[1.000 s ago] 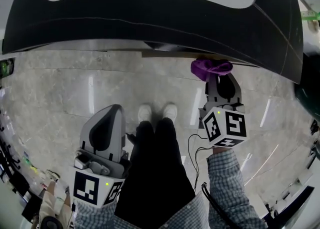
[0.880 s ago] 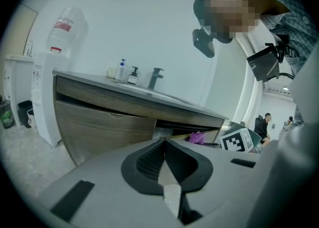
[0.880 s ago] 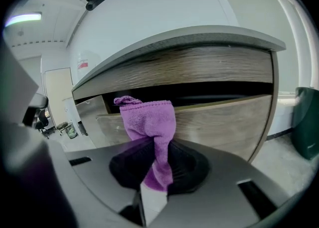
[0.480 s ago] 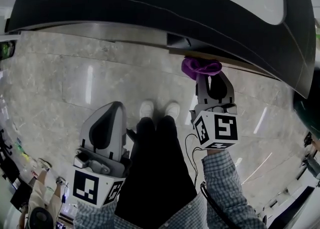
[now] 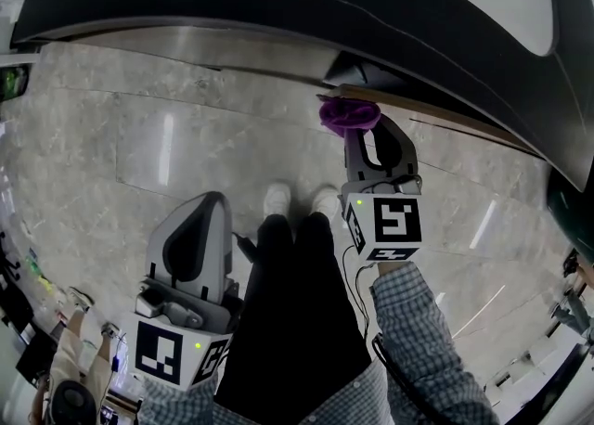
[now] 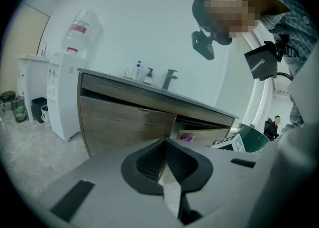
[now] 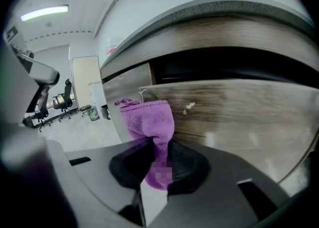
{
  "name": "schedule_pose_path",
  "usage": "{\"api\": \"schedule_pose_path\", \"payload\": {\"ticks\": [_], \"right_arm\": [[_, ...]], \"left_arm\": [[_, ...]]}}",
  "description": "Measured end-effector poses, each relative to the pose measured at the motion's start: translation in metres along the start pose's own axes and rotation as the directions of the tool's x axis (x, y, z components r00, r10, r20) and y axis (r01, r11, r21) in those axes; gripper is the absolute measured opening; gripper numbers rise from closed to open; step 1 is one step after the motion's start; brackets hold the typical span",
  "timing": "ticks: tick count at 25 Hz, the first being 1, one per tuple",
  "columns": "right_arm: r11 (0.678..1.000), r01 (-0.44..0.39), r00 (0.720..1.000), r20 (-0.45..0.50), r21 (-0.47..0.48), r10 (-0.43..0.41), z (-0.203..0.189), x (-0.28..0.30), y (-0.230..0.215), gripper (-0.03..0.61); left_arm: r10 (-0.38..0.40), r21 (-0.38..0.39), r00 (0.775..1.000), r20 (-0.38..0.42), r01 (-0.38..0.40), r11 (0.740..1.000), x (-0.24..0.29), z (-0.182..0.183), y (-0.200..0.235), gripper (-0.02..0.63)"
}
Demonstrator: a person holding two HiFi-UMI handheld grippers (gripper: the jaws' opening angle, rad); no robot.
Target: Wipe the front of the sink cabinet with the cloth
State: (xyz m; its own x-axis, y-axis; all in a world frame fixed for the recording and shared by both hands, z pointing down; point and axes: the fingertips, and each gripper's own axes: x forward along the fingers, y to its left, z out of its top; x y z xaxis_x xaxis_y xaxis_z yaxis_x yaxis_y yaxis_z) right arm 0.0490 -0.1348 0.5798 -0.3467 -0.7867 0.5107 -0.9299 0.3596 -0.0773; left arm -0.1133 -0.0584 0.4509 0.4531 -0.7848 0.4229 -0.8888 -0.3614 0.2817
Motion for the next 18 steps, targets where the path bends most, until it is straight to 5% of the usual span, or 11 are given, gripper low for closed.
{"api": "schedule_pose_path", "payload": {"ticks": [18], "right_arm": [[0.996, 0.078, 0.996, -0.034, 0.041, -0.077, -0.024, -0.001, -0.036, 0.075]], "left_arm": [[-0.064, 0.032, 0.997, -0.041, 0.065, 0.997, 0.01, -0.008, -0.016, 0.011]]}}
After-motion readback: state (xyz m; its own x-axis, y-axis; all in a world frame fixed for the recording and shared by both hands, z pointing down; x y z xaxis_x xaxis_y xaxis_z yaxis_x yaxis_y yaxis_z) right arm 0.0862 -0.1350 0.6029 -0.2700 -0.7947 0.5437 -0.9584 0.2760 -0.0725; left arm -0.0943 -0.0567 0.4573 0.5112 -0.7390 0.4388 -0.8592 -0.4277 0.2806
